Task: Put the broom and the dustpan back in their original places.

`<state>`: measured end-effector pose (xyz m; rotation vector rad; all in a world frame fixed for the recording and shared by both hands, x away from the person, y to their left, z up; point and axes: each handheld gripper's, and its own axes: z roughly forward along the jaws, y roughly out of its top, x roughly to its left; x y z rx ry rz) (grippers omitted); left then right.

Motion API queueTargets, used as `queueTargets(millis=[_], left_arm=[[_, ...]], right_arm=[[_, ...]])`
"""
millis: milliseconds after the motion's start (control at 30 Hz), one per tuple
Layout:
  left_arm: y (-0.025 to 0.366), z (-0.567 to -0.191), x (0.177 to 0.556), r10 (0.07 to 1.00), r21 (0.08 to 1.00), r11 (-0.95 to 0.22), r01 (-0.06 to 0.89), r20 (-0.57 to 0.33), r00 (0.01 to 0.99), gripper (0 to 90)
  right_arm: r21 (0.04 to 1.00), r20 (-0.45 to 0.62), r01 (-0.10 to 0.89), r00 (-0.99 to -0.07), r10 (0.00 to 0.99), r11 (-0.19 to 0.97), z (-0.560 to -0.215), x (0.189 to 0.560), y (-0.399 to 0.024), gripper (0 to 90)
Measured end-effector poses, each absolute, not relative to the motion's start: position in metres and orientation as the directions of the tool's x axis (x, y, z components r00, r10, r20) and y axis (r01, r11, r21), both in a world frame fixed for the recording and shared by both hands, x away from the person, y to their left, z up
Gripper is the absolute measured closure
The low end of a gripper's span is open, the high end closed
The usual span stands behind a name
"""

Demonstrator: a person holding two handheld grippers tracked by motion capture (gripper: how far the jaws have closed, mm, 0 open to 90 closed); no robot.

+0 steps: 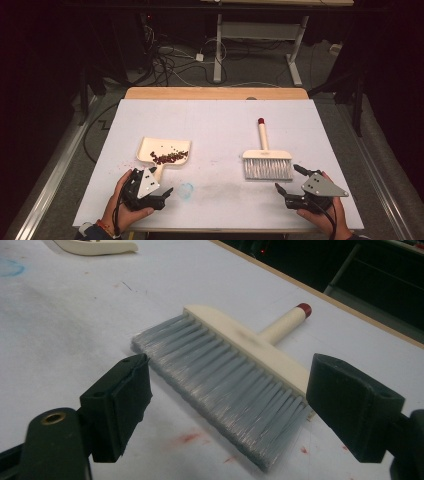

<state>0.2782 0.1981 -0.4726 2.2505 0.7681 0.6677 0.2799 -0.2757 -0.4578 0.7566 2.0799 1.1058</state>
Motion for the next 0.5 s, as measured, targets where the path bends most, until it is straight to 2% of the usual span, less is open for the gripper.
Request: queueTargets(millis=[500], left_arm=[[0.1971,-0.4713,0.2809,0.674,0.719,-0.608,0.336,0.244,0.697,18.2]], right_arm=[[0.858,-0.283,0.183,-0.61,0.74,0.479,-0.4572,0.2813,-0.2758,18.8]])
